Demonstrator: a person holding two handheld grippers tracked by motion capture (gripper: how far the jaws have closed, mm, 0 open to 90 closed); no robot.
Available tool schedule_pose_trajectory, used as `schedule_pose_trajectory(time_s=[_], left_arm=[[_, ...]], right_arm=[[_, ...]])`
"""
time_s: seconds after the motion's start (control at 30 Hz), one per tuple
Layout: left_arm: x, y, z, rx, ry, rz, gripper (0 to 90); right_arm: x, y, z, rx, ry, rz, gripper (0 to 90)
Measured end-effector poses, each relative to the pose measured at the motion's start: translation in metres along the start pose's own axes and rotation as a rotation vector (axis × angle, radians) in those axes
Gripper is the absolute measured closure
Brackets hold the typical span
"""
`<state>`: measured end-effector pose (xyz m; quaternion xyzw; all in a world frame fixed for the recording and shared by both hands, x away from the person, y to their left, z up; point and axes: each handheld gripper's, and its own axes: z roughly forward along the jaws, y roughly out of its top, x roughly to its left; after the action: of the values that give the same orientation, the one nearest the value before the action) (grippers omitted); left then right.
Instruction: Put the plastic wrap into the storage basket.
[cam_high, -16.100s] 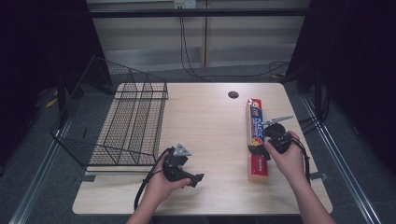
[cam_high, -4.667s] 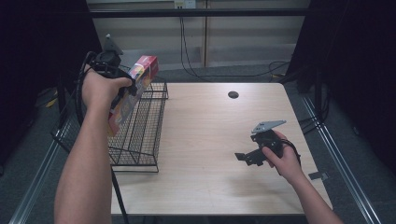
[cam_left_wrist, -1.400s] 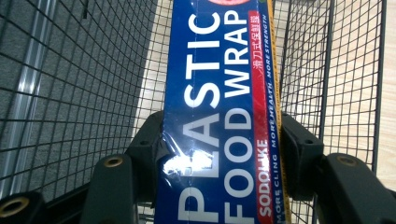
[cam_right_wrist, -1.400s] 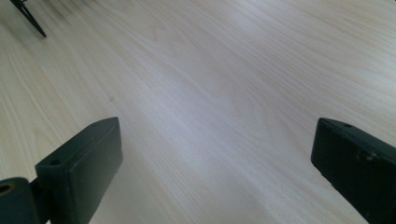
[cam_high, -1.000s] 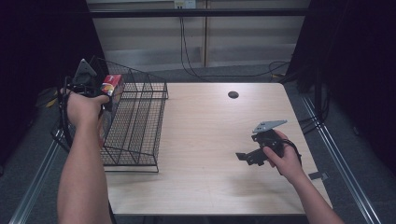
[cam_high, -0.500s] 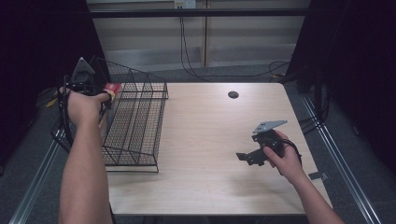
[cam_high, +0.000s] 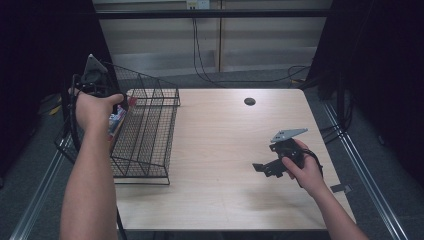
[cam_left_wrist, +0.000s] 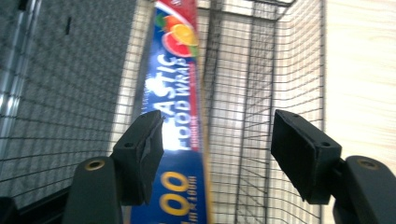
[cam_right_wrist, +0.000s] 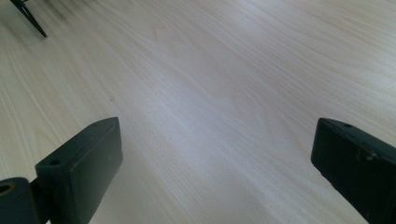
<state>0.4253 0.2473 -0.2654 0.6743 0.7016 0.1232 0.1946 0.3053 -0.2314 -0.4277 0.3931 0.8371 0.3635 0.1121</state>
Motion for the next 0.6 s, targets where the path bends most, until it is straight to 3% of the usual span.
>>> schedule_pose_trajectory(time_s=[0.3, 0.6], left_arm=[[-0.033, -0.001, -0.001, -0.013, -0.095, 0.088, 30.5], [-0.053, -0.006, 0.007, -0.02, -0.169, 0.127, 23.0]], right_arm=[[-0.001, 0.0, -0.002, -0.007, 0.001, -0.001, 1.8], [0.0, -0.001, -0.003, -0.01, -0.006, -0.001, 1.9]])
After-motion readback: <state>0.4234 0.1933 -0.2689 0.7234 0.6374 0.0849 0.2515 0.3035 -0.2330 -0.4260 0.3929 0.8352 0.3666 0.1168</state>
